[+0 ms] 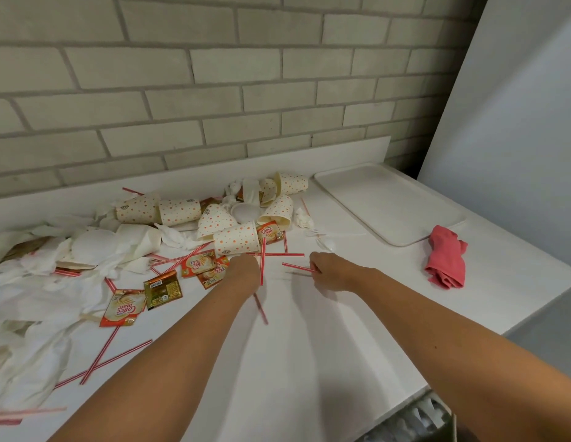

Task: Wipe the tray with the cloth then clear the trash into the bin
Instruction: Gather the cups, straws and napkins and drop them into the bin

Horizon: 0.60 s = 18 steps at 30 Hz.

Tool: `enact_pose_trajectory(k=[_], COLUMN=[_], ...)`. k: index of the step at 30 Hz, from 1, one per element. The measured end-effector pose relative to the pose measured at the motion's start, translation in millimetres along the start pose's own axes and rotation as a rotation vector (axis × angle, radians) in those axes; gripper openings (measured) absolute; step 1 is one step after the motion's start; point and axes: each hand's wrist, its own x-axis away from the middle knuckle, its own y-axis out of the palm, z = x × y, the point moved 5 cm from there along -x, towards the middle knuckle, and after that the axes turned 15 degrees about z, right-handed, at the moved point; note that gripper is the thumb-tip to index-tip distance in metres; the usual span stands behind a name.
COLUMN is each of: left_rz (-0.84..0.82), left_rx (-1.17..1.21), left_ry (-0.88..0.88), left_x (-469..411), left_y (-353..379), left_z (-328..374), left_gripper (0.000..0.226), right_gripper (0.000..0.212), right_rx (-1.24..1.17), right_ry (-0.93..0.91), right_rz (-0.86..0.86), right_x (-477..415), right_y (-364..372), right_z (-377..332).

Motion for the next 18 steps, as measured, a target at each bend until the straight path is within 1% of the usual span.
enact_pose_trajectory(k=[2,4,6,8,10,13,14,16,18], left_rz=[0.001,-0.006,-0.001,0.001,0.007,0.01,0.009,0.013,0.019], left_rx=[0.062,0.093,0.075,0.026,0.008,0.073,0.108,0.178,0.235], left_ry=[-0.05,-0.075,-0.065,-0.052,-0.045,-0.111,-0.142,-0.193,-0.188], left_x=[0.2,0.8,2.9,5.4,6.4,2.6,0.7,-3.2,-3.9], left_y=[-2.3,-1.8,-0.4,2.4,3.5,2.6,2.1,2.9,6.5], left_z=[-1.1,-1.0,-0.4,0.0,1.0,-0.5,-1.3,-1.9,2.4], left_gripper=[0.032,0.03,0.028,0.028,0.03,0.035,0.037,0.043,0.04], right_gripper=[0.03,0.017,0.029,0.035,0.034,0.03,0.029,0.03,0.029], right_rx=[-0.03,-0.042,-0.034,-0.009,0.034,0.101,0.083,0.041,0.127], right_ry=[0.004,-0.003,-0.01,-0.017,-0.022,-0.047,-0.037,0.013,-0.027], right_rz=[0.053,0.096,0.132,0.155,0.171,0.173,0.149,0.036,-0.102], right_x=[-11.0,-20.4,-31.6,-40.4,-49.4,-57.7,-59.4,-58.4,-52.1], right_y=[3.3,6.0,11.7,17.1,22.2,25.3,26.1,22.2,16.3], right_z=[-2.6,-7.6,-10.1,-13.1,-14.4,-15.6,-15.2,-18.1,-22.1])
